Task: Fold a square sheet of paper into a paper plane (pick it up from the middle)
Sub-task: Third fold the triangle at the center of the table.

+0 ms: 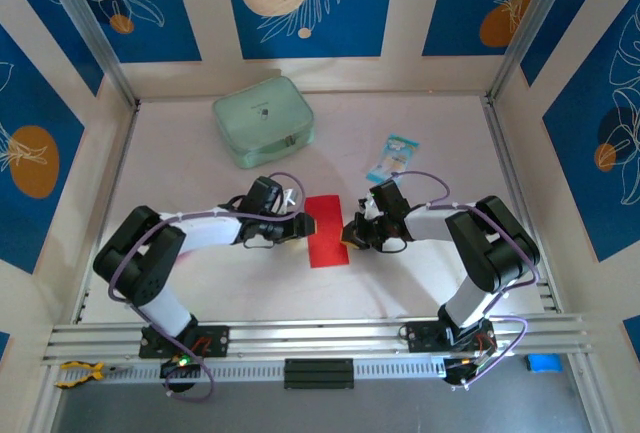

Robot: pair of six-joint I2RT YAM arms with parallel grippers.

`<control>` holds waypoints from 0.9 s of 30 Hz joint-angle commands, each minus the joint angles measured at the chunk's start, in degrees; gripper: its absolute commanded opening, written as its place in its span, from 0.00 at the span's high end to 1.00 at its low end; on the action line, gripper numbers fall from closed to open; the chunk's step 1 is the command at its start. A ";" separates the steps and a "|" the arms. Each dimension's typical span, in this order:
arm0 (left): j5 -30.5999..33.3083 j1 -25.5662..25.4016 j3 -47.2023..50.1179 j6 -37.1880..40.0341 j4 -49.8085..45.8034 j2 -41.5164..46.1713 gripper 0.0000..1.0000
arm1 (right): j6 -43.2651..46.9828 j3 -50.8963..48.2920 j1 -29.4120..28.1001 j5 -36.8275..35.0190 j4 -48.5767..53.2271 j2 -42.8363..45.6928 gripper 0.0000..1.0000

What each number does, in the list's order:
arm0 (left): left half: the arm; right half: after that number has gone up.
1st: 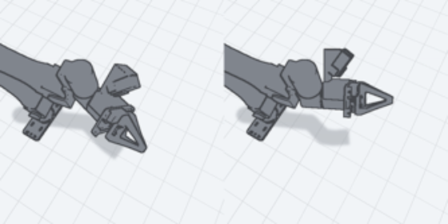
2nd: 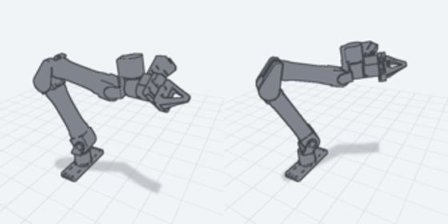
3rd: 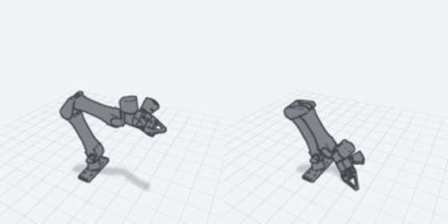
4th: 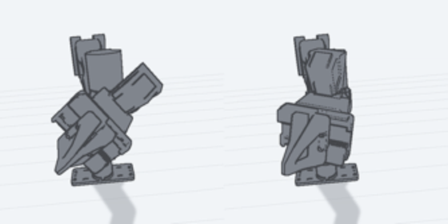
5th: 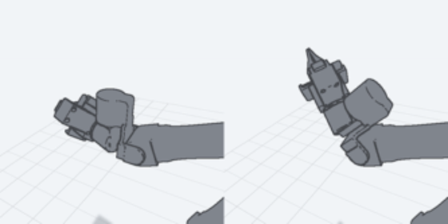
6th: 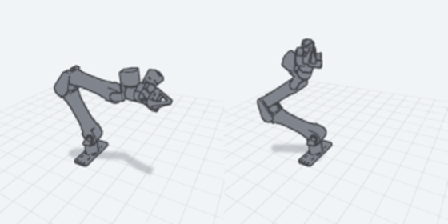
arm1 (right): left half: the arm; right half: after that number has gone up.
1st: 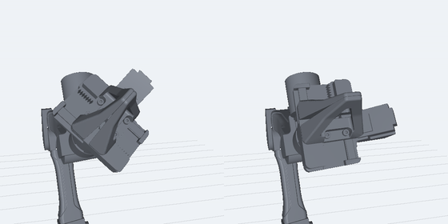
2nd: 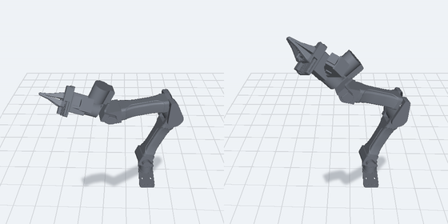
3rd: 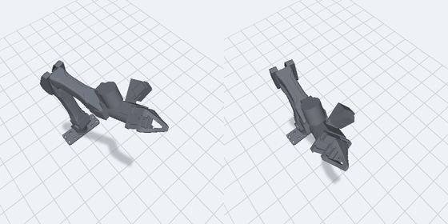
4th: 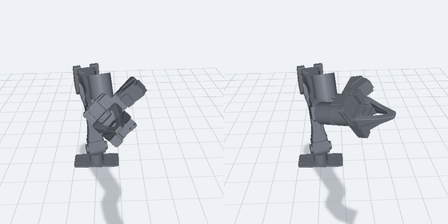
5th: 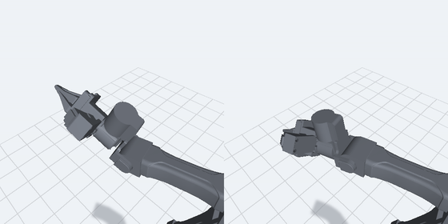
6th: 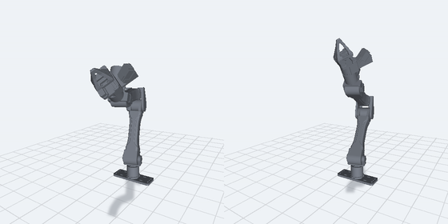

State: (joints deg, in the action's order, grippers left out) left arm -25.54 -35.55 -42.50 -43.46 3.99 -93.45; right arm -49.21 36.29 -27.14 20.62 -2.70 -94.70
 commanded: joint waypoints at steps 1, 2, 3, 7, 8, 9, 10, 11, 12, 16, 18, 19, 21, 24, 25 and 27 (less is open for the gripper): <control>-1.32 -0.42 -1.27 -0.74 0.89 -1.06 0.43 | -1.14 -1.69 0.20 -2.21 4.11 -1.79 0.91; -1.18 -0.46 -1.29 -0.83 0.73 -1.33 0.44 | -1.11 -1.80 0.26 -2.21 4.10 -1.72 0.91; -1.02 -0.41 -1.49 -0.76 0.54 -1.46 0.44 | -1.10 -1.87 0.22 -2.25 4.07 -1.65 0.91; -0.72 -0.42 -2.10 -0.57 0.19 -2.53 0.45 | -1.17 -2.12 0.24 -1.97 3.62 -1.37 0.92; -0.82 -0.40 -2.19 -0.55 0.23 -2.78 0.46 | -1.30 -2.14 0.22 -1.90 3.50 -1.27 0.92; -0.78 -0.44 -2.36 -0.58 0.31 -3.02 0.46 | -1.32 -2.24 0.24 -1.88 3.49 -1.28 0.92; -0.89 -0.44 -2.57 -0.59 0.39 -3.25 0.47 | -1.35 -2.31 0.24 -1.90 3.40 -1.20 0.92; -0.98 -0.40 -2.75 -0.57 0.48 -3.57 0.48 | -1.33 -2.35 0.23 -1.99 3.45 -1.18 0.92; -1.06 -0.41 -3.00 -0.64 0.42 -3.76 0.49 | -1.38 -2.40 0.20 -1.99 3.47 -1.15 0.92; -0.97 -0.46 -3.64 -0.65 0.31 -4.81 0.53 | -1.41 -2.63 0.24 -2.08 3.67 -0.94 0.92; -0.91 -0.48 -3.90 -0.63 0.14 -5.29 0.53 | -1.42 -2.74 0.19 -2.16 3.74 -0.71 0.92; -0.89 -0.44 -3.99 -0.62 0.19 -5.51 0.54 | -1.37 -2.81 0.21 -2.19 3.76 -0.49 0.92; -1.00 -0.47 -4.17 -0.66 0.33 -6.08 0.54 | -1.34 -2.81 0.22 -2.41 4.17 -0.34 0.92; -1.18 -0.44 -4.34 -0.97 0.47 -6.63 0.56 | -1.33 -2.93 0.23 -2.43 4.28 0.00 0.92; -1.13 -0.42 -4.41 -1.12 0.57 -6.75 0.56 | -1.33 -2.94 0.20 -2.50 4.37 0.08 0.92; -1.01 -0.40 -4.44 -1.36 0.58 -6.92 0.56 | -1.41 -3.09 0.24 -2.69 4.37 0.38 0.92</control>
State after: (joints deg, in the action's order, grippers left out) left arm -25.54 -35.53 -45.71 -44.56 3.92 -98.70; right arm -49.65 35.48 -26.98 20.67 -3.84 -94.32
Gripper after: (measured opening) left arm 0.439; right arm 0.081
